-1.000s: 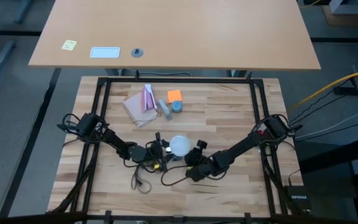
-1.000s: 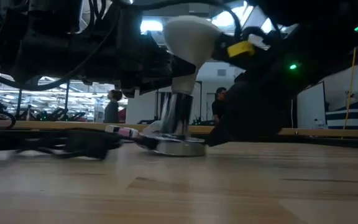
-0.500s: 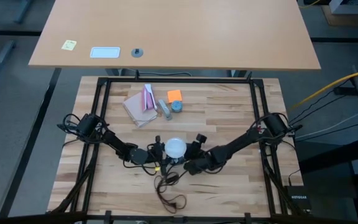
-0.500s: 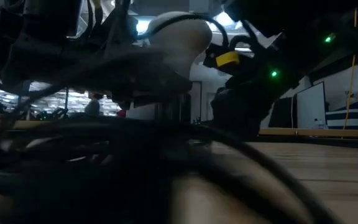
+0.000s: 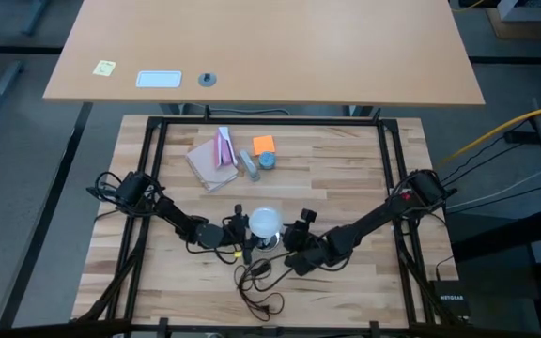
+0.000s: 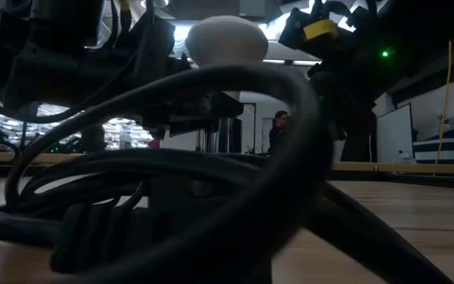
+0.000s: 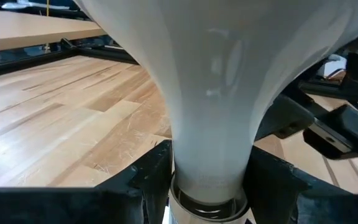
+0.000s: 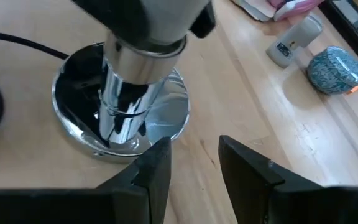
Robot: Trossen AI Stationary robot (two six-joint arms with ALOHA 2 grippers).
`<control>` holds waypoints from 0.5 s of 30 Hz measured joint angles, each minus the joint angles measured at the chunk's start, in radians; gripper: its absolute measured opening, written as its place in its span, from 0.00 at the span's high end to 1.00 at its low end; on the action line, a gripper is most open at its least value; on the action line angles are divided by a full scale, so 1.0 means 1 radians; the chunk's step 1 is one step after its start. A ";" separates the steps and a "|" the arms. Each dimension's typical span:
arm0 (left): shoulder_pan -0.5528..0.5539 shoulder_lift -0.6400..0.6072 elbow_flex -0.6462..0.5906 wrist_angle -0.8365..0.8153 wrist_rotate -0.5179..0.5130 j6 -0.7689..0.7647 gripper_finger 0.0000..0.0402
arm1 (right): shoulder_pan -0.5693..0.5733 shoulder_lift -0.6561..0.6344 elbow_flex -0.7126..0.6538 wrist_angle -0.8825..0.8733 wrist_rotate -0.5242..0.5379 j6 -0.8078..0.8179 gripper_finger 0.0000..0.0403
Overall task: Screw lightbulb
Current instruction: Insert the white lightbulb into the silver lamp
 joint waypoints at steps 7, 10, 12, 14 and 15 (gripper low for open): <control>0.000 0.000 0.000 0.000 -0.001 -0.019 0.57 | -0.001 0.000 0.000 0.001 -0.001 0.000 0.66; 0.000 0.000 0.000 0.000 -0.001 -0.020 0.57 | -0.001 0.000 0.000 0.001 -0.001 0.000 0.66; 0.000 0.000 0.000 0.000 -0.001 -0.020 0.57 | -0.001 0.000 0.000 0.001 -0.001 0.000 0.66; 0.000 0.000 0.000 0.001 -0.001 -0.019 0.57 | -0.001 0.000 0.000 0.002 -0.001 0.000 0.66; 0.000 0.000 0.000 0.001 0.000 -0.014 0.57 | -0.001 0.000 0.000 0.002 -0.001 0.000 0.66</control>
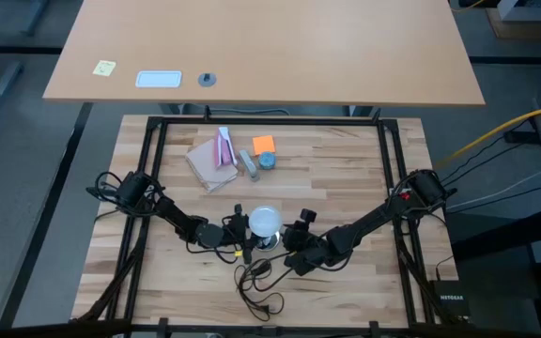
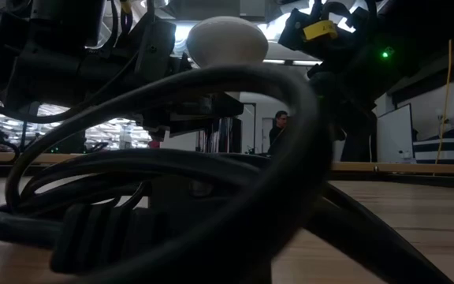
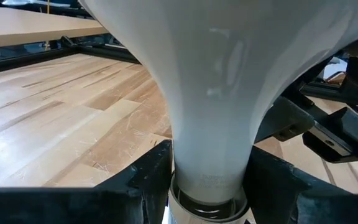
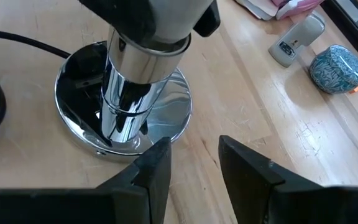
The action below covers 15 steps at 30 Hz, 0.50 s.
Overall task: Screw lightbulb
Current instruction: Insert the white lightbulb into the silver lamp
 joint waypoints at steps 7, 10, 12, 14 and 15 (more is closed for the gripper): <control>-0.002 0.000 0.000 0.002 0.001 0.074 0.57 | 0.000 0.000 0.000 0.000 0.000 0.000 0.66; 0.002 0.000 0.000 0.002 0.001 0.083 0.57 | 0.000 0.000 0.000 0.000 0.000 0.000 0.66; 0.005 0.000 0.000 0.002 0.002 0.112 0.57 | 0.000 0.000 0.000 0.000 0.000 0.000 0.66; 0.006 0.000 0.000 0.003 0.001 0.131 0.57 | 0.000 0.000 0.000 0.000 0.000 0.000 0.66; 0.007 0.000 0.000 0.003 0.002 0.136 0.57 | 0.000 0.000 0.000 0.000 0.000 0.000 0.66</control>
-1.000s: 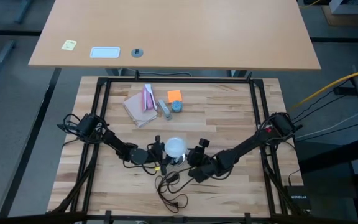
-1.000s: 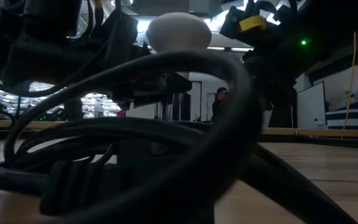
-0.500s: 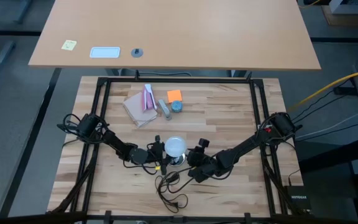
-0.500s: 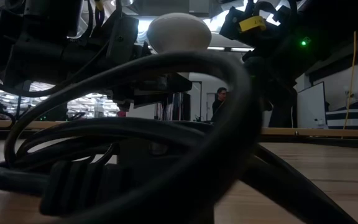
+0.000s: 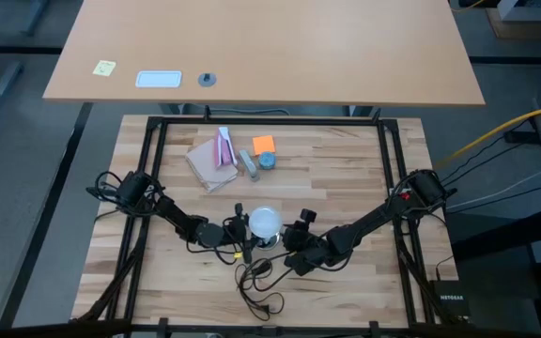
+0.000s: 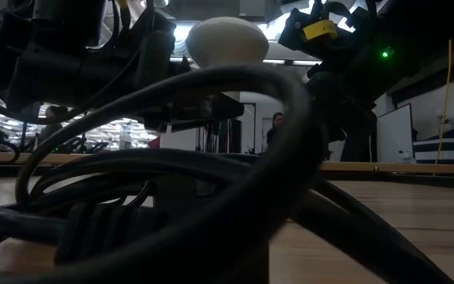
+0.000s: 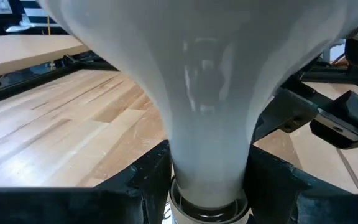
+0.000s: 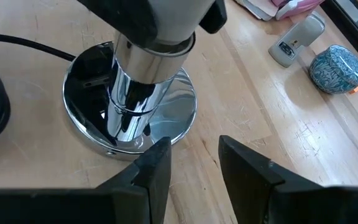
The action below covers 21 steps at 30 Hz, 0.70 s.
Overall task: Screw lightbulb
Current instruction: Insert the white lightbulb into the silver lamp
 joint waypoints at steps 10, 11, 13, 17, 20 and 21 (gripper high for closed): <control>0.002 -0.001 0.077 -0.119 0.011 -0.016 0.57 | 0.000 0.000 0.000 0.000 0.000 0.000 0.66; 0.002 -0.001 0.094 -0.148 0.011 -0.016 0.57 | 0.000 0.000 0.000 0.000 0.000 0.000 0.66; 0.002 -0.002 0.123 -0.196 0.012 -0.017 0.57 | 0.000 0.000 0.000 0.000 0.000 0.000 0.66; 0.002 -0.002 0.153 -0.238 0.011 -0.008 0.57 | 0.001 0.000 0.000 -0.002 -0.003 0.000 0.66; 0.002 -0.002 0.156 -0.238 0.011 0.003 0.57 | 0.001 0.000 0.000 -0.002 -0.003 0.000 0.66; 0.002 -0.002 0.156 -0.238 0.011 0.004 0.57 | 0.001 0.000 0.000 -0.002 -0.003 0.000 0.66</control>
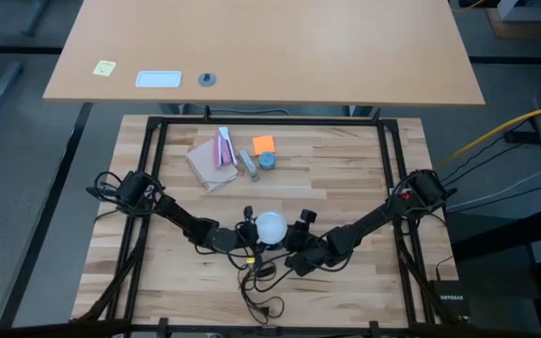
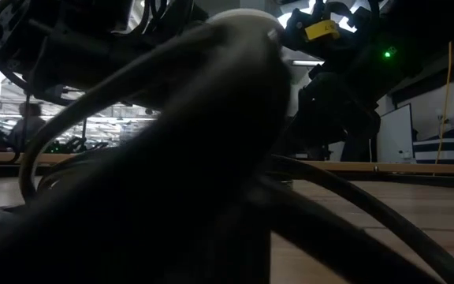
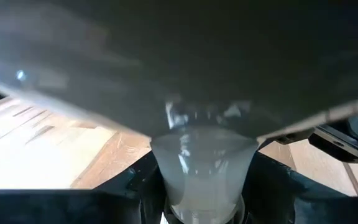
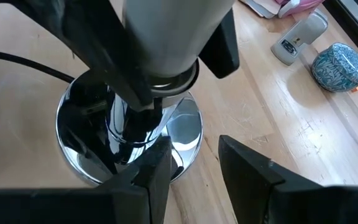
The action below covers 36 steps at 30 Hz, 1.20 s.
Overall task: Screw lightbulb
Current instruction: Insert the white lightbulb into the silver lamp
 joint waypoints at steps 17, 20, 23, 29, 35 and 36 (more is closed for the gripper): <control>0.000 0.000 0.002 -0.005 0.006 0.005 0.57 | -0.001 0.000 0.000 0.005 -0.193 0.002 0.66; 0.000 0.000 0.002 -0.005 0.006 0.005 0.57 | -0.001 0.000 0.000 0.004 -0.219 0.003 0.66; 0.000 0.000 0.002 -0.005 0.005 0.005 0.57 | -0.001 0.000 0.000 0.004 -0.225 0.003 0.66; 0.000 0.000 0.002 -0.005 0.005 0.004 0.57 | -0.001 -0.001 0.000 0.003 -0.225 0.003 0.66; 0.000 0.000 0.002 -0.005 0.005 0.004 0.57 | -0.001 -0.001 0.000 0.003 -0.225 0.003 0.66; 0.000 0.000 0.002 -0.005 0.005 0.004 0.57 | -0.001 -0.001 0.000 0.003 -0.225 0.003 0.66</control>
